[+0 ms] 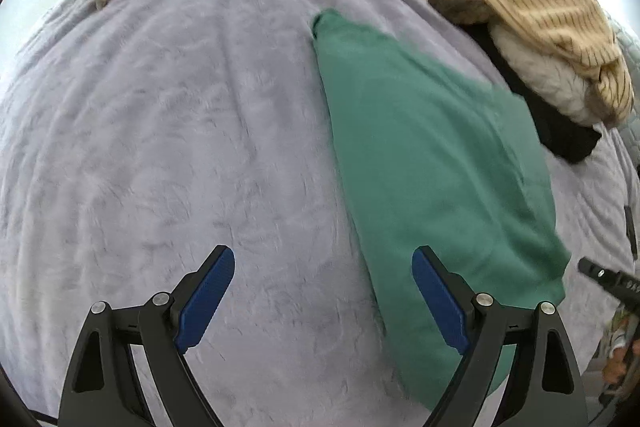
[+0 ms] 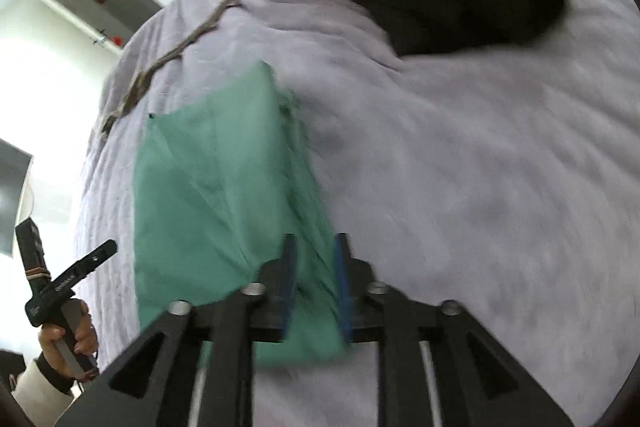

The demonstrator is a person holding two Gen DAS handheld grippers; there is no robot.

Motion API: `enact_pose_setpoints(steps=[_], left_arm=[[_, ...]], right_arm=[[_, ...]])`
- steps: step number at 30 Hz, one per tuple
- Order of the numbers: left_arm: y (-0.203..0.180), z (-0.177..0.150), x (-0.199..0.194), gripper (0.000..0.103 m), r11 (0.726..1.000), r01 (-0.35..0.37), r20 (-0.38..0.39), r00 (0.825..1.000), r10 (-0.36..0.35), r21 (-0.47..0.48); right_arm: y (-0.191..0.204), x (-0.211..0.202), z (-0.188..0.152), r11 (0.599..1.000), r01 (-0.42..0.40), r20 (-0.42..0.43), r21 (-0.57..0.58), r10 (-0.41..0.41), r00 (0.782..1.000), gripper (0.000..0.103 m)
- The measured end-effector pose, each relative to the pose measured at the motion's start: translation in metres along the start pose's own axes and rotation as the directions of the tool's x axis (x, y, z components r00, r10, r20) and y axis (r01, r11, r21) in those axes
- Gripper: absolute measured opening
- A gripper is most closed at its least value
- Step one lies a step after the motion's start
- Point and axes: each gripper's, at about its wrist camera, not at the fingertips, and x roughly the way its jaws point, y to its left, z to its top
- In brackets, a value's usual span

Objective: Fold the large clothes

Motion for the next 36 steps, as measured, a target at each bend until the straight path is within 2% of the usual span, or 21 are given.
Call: enact_pose_setpoints(steps=[2, 5, 6, 8, 10, 13, 16, 17, 19, 20, 21, 25, 26, 27, 29, 32, 33, 36], left_arm=[[-0.001, 0.012, 0.002, 0.091, 1.000, -0.004, 0.022, 1.000, 0.004, -0.006], [-0.005, 0.032, 0.013, 0.091, 0.999, -0.006, 0.035, 0.999, 0.008, -0.036], [-0.007, 0.037, 0.017, 0.091, 0.999, 0.002, 0.041, 0.999, 0.000, -0.048], [-0.013, 0.044, 0.024, 0.091, 0.998, 0.008, 0.044, 0.999, -0.005, -0.063], [-0.019, 0.046, 0.030, 0.091, 0.998, 0.012, 0.043, 0.999, -0.010, -0.060], [-0.025, 0.049, 0.044, 0.091, 0.999, -0.016, 0.033, 0.999, 0.017, -0.045], [-0.021, 0.048, 0.066, 0.091, 0.998, -0.001, 0.010, 1.000, 0.002, -0.058], [-0.019, 0.048, 0.072, 0.094, 0.997, 0.013, -0.002, 1.000, -0.013, -0.075], [-0.014, 0.047, 0.077, 0.101, 0.994, 0.013, -0.007, 1.000, -0.014, -0.108], [-0.012, 0.046, 0.078, 0.101, 0.992, 0.014, -0.012, 1.000, -0.016, -0.123], [-0.009, 0.046, 0.077, 0.101, 0.991, 0.015, -0.020, 1.000, -0.018, -0.136], [-0.004, 0.043, 0.066, 0.101, 0.993, 0.018, -0.038, 0.999, -0.023, -0.118], [-0.002, 0.041, 0.062, 0.101, 0.993, 0.025, -0.043, 0.999, -0.030, -0.113], [0.000, 0.040, 0.059, 0.101, 0.993, 0.036, -0.047, 0.998, -0.041, -0.115], [0.004, 0.037, 0.052, 0.101, 0.988, 0.080, -0.056, 0.995, -0.088, -0.130], [0.007, 0.032, 0.047, 0.101, 0.973, 0.159, -0.077, 0.982, -0.173, -0.166], [0.007, 0.029, 0.046, 0.101, 0.962, 0.201, -0.086, 0.972, -0.220, -0.183], [0.003, 0.020, 0.045, 0.101, 0.939, 0.279, -0.102, 0.947, -0.303, -0.203]], right_arm=[[0.013, 0.019, 0.020, 0.999, -0.037, -0.015, -0.031, 0.037, 0.999, 0.054], [0.025, 0.053, 0.047, 0.999, -0.033, -0.045, -0.034, 0.032, 0.999, 0.054], [0.025, 0.066, 0.055, 0.999, -0.038, -0.061, -0.023, 0.036, 0.997, 0.045], [0.023, 0.082, 0.065, 0.998, -0.064, -0.088, 0.000, 0.063, 0.994, 0.006], [0.024, 0.092, 0.070, 0.999, -0.031, -0.090, -0.017, 0.029, 0.995, 0.005], [0.020, 0.116, 0.071, 0.994, 0.058, -0.116, -0.089, -0.068, 0.991, 0.005], [0.007, 0.131, 0.072, 0.992, 0.110, -0.133, -0.064, -0.118, 0.984, 0.000], [0.002, 0.134, 0.071, 0.993, 0.112, -0.148, -0.043, -0.117, 0.982, 0.000], [-0.004, 0.129, 0.070, 0.998, 0.066, -0.144, -0.008, -0.067, 0.987, 0.000], [-0.006, 0.123, 0.069, 0.999, 0.037, -0.140, 0.004, -0.036, 0.990, 0.000], [-0.009, 0.118, 0.068, 1.000, 0.016, -0.137, 0.017, -0.014, 0.991, 0.004], [-0.026, 0.094, 0.062, 0.992, -0.082, -0.116, 0.097, 0.093, 0.989, 0.006], [-0.031, 0.086, 0.061, 0.985, -0.123, -0.101, 0.120, 0.136, 0.986, 0.017], [-0.033, 0.082, 0.061, 0.979, -0.151, -0.096, 0.135, 0.165, 0.982, 0.039], [-0.038, 0.074, 0.058, 0.960, -0.226, -0.077, 0.168, 0.241, 0.967, 0.068], [-0.037, 0.073, 0.056, 0.932, -0.318, -0.097, 0.175, 0.338, 0.936, 0.068], [-0.035, 0.078, 0.056, 0.926, -0.334, -0.122, 0.175, 0.357, 0.926, 0.068], [-0.031, 0.093, 0.051, 0.927, -0.338, -0.183, 0.160, 0.364, 0.913, 0.068]])
